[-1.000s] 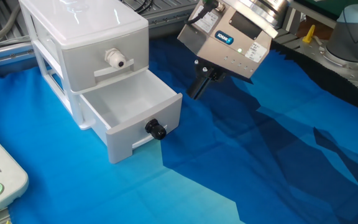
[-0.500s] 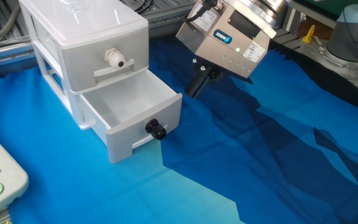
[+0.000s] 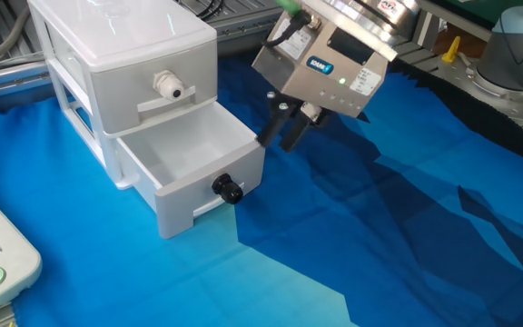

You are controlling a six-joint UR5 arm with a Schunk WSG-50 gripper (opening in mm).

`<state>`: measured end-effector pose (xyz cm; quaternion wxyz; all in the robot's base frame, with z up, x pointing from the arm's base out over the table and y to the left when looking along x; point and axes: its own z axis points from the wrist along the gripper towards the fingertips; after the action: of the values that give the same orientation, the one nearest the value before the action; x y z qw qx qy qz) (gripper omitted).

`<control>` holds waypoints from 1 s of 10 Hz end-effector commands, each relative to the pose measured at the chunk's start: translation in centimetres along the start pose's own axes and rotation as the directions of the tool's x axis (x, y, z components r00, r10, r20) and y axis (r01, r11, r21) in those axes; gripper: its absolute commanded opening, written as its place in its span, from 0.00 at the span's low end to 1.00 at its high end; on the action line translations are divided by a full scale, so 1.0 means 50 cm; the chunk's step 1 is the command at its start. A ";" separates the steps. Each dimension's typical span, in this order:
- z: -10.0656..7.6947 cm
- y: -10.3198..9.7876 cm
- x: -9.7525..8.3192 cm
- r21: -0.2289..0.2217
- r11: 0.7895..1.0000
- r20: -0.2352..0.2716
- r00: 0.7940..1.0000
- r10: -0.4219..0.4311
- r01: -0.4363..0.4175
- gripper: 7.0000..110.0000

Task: Grasp the handle and close the drawer

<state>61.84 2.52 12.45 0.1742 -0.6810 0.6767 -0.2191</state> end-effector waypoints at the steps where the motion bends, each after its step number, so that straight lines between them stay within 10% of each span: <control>1: 0.037 -0.006 0.003 0.012 1.000 0.002 1.000 0.008 -0.008 0.36; 10: 0.116 -0.045 0.021 0.072 0.997 0.004 1.000 -0.022 0.022 0.36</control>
<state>65.88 1.71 9.33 0.1925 -0.6838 0.6603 -0.2437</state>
